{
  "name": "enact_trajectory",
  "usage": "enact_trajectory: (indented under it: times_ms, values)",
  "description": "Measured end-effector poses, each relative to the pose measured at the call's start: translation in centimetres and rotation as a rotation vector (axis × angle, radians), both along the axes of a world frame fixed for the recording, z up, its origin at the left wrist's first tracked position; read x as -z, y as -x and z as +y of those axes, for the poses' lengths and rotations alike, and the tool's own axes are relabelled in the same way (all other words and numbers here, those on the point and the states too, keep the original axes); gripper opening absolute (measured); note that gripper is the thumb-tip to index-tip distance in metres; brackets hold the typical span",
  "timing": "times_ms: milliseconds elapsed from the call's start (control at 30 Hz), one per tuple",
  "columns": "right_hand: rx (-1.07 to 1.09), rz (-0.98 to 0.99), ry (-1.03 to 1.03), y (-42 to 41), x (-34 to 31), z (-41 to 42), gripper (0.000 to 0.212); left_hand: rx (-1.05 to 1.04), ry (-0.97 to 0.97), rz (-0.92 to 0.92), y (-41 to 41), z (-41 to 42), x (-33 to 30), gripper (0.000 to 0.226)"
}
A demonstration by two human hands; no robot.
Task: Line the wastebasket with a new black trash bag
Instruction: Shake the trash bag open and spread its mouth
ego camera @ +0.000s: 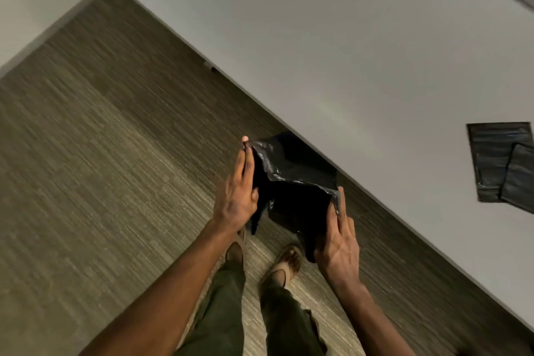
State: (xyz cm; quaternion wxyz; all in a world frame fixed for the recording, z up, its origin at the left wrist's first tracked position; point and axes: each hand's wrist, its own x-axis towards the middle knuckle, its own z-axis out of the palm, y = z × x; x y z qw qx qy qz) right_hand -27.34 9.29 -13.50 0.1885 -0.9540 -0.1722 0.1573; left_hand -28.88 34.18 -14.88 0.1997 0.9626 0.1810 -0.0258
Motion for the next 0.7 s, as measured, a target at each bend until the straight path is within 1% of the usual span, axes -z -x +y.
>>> enact_trajectory:
  times_ms: [33,67,133,167,200,233,267,333,367,400,433,467,500,533,567,600,633,700]
  values:
    - [-0.001,0.032,0.023,-0.2,1.3,0.1,0.14,0.019,0.003,0.034,-0.1,0.0,1.3,0.139]
    - [-0.008,0.062,0.048,-0.3,2.5,0.2,0.144,0.035,0.009,0.075,-0.1,0.0,2.6,0.14]
    - [-0.016,0.135,0.08,-0.6,4.8,0.5,0.141,0.06,0.019,0.148,-0.1,0.3,5.5,0.137]
    - [0.003,0.179,0.082,-0.8,5.7,0.8,0.134,0.076,0.014,0.181,0.0,0.5,7.0,0.131]
    - [0.046,0.213,0.058,-1.0,6.6,1.2,0.123,0.097,0.005,0.214,0.1,0.7,8.6,0.123]
    - [0.09,0.222,0.01,-1.2,7.6,1.5,0.106,0.12,-0.001,0.247,0.3,0.9,10.1,0.117]
    - [0.153,0.21,-0.05,-1.4,8.7,1.8,0.083,0.136,0.007,0.275,0.4,1.1,11.4,0.113]
    - [0.421,0.211,-0.14,-1.8,10.5,2.5,0.038,0.132,0.065,0.311,0.1,1.6,13.6,0.108]
    - [0.602,0.241,-0.18,-2.2,11.4,3.0,0.029,0.111,0.098,0.32,-0.2,1.8,14.4,0.106]
    - [0.78,0.267,-0.225,-2.8,12.4,3.6,0.033,0.064,0.146,0.309,-0.7,1.8,15.0,0.101]
    - [0.914,0.277,-0.254,-3.5,13.4,4.2,0.037,-0.003,0.218,0.28,-1.2,1.7,15.8,0.092]
    - [0.998,0.274,-0.272,-4.4,14.6,4.6,0.034,-0.079,0.296,0.237,-2.0,1.7,16.4,0.078]
    - [1.0,0.252,-0.254,-5.5,15.9,5.1,0.03,-0.161,0.373,0.199,-2.9,1.6,17.2,0.06]
    - [0.956,0.21,-0.218,-6.8,17.0,5.6,0.033,-0.245,0.427,0.186,-3.9,1.8,18.0,0.045]
    - [0.908,0.165,-0.168,-8.1,18.1,6.0,0.04,-0.316,0.46,0.198,-5.0,2.0,18.9,0.036]
    - [0.866,0.124,-0.141,-9.3,19.1,6.3,0.045,-0.353,0.467,0.217,-6.1,2.4,19.8,0.035]
    - [0.817,0.08,-0.132,-10.4,20.0,6.6,0.049,-0.377,0.469,0.222,-7.2,2.9,20.7,0.039]
    - [0.685,-0.011,-0.105,-12.1,22.2,6.9,0.054,-0.349,0.422,0.194,-9.1,3.8,22.2,0.045]
